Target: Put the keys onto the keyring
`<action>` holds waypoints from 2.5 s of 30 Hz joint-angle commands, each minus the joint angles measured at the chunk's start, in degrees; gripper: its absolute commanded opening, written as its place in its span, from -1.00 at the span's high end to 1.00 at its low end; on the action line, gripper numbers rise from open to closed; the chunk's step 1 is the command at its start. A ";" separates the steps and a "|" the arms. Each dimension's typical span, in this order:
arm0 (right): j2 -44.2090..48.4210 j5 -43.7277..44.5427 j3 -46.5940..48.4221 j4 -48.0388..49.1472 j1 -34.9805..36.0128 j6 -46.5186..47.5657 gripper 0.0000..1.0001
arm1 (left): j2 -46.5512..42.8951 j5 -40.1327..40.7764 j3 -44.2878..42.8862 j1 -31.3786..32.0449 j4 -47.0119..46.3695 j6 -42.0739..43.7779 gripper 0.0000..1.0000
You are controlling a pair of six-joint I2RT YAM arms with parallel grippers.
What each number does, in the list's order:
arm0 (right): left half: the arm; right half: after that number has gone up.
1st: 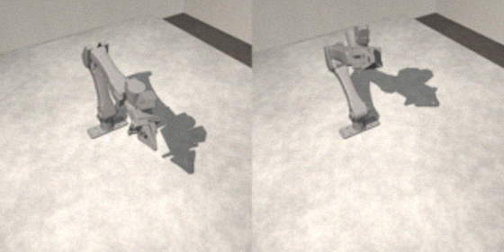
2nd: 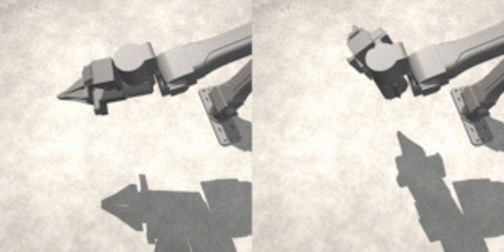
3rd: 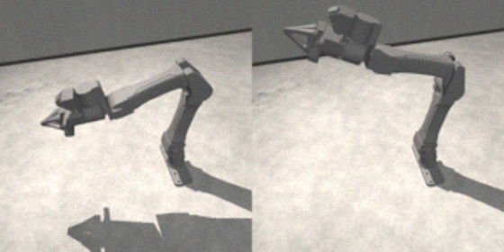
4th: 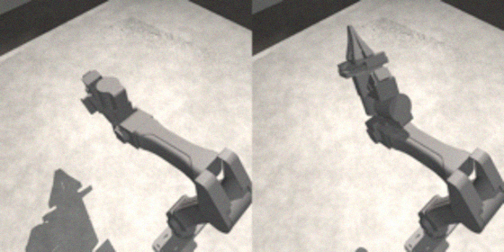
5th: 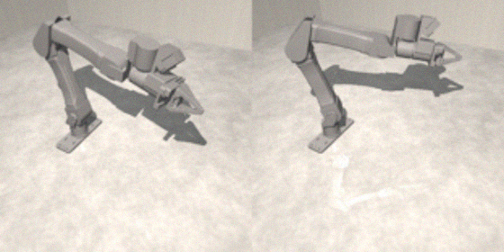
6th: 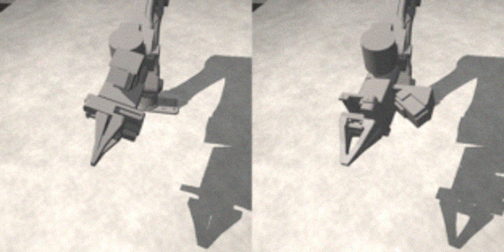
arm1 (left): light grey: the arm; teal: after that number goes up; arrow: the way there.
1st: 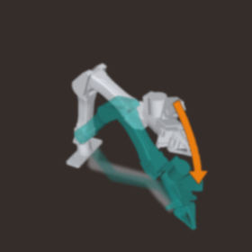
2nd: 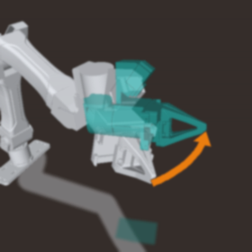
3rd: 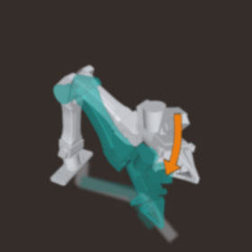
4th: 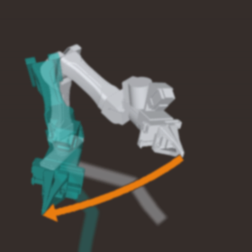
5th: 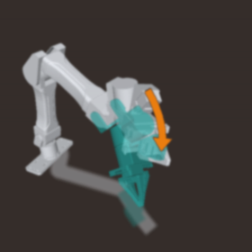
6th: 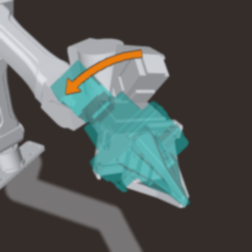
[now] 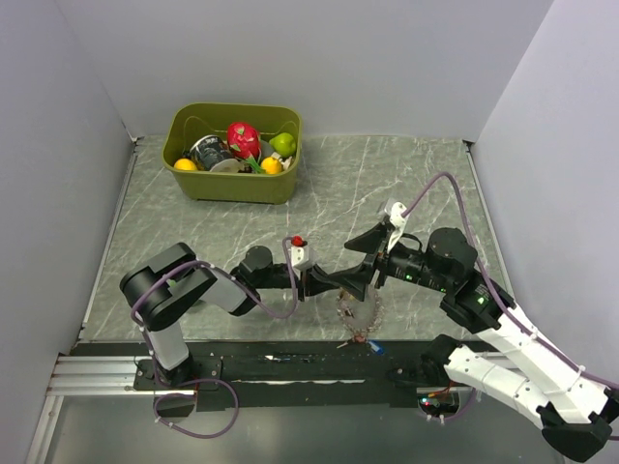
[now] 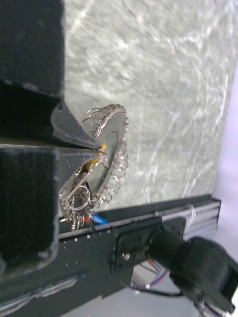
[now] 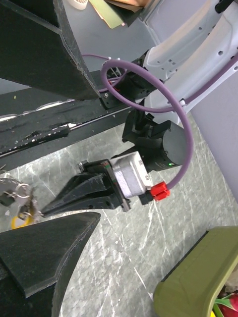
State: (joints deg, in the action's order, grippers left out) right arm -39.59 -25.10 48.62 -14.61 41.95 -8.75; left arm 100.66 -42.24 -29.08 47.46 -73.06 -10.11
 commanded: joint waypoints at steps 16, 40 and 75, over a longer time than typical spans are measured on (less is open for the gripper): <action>-2.42 -0.03 -0.02 1.16 -0.38 0.40 -0.99 | 1.55 5.06 -1.41 -10.01 -8.15 -4.13 0.88; -1.63 0.23 -1.60 1.34 -0.47 0.05 -0.99 | -0.55 10.16 -0.36 -11.08 -6.04 -4.91 -0.93; -0.31 4.27 -9.16 4.68 -0.38 -0.91 -0.99 | -54.42 42.06 -2.73 -10.55 61.27 -1.58 -0.93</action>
State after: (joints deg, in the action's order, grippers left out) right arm -41.67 -22.65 40.03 -11.92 41.85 -9.39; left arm 51.27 -4.08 -28.16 36.62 -24.36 -10.26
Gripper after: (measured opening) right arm 0.996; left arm 0.963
